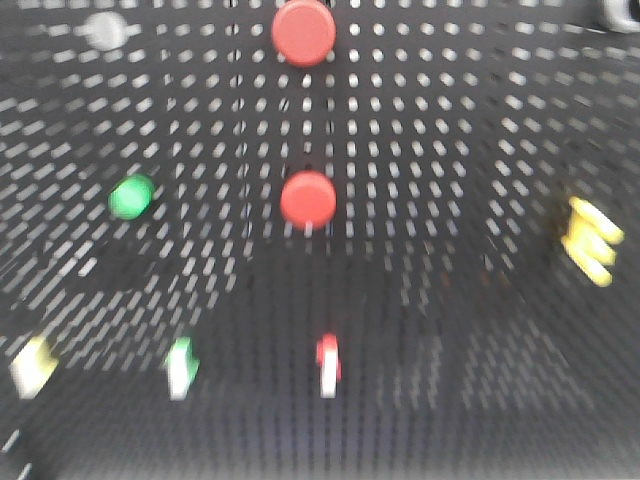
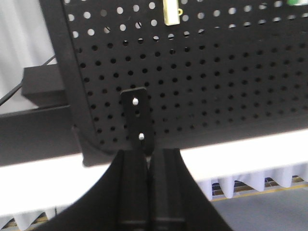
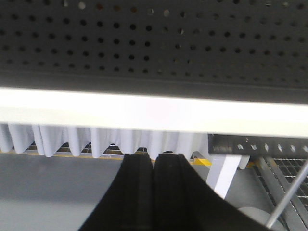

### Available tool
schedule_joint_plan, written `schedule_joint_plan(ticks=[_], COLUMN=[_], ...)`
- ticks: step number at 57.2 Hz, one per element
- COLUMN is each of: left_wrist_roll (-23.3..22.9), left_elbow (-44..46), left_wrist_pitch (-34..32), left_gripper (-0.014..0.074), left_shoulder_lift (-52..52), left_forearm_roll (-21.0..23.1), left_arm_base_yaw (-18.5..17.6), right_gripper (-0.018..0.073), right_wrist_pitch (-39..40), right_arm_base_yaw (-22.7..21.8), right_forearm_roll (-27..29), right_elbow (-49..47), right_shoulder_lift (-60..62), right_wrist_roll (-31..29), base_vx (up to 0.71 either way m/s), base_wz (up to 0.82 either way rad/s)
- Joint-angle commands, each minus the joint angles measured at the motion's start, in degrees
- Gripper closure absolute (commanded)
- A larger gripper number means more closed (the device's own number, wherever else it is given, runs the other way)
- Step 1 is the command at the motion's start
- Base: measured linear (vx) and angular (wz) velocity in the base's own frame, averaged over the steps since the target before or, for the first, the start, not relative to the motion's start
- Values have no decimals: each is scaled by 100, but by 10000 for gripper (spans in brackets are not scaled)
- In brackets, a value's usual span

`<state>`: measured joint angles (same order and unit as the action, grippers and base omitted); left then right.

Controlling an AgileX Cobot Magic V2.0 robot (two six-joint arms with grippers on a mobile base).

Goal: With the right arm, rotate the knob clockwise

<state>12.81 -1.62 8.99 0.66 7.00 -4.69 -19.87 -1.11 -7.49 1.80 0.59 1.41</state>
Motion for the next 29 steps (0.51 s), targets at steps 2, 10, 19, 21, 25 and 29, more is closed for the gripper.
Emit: schedule_joint_plan(ticks=[2,10,19,21,25,29], left_wrist_roll=[-11,-11,-11,-11,-11,-11], left_elbow=[-187,-187,-187,-187,-187,-187], left_wrist_pitch=[-488,-488,-488,-488,-488,-488], left_gripper=[603,603,603,603,603,603], left_shoulder_lift=[96,96,96,96,96,96], left_forearm_roll=[34,34,34,34,34,34], left_arm_base_yaw=[-45,-45,-45,-45,-45,-45], right_gripper=[564,564,564,564,564,564], right_wrist_pitch=[450,450,450,450,450,450], right_arm_base_yaw=[-20,-20,-20,-20,-20,-20], right_forearm_roll=[-65,-65,-65,-65,-65,-65], right_elbow=[42,42,42,42,42,42], right_shoulder_lift=[66,66,66,66,66,66], right_wrist_roll=[-43,-43,-43,-43,-43,-43], base_vx=[24,18,9,6,3,1], base_wz=[-3,-3,-1,2,2,2])
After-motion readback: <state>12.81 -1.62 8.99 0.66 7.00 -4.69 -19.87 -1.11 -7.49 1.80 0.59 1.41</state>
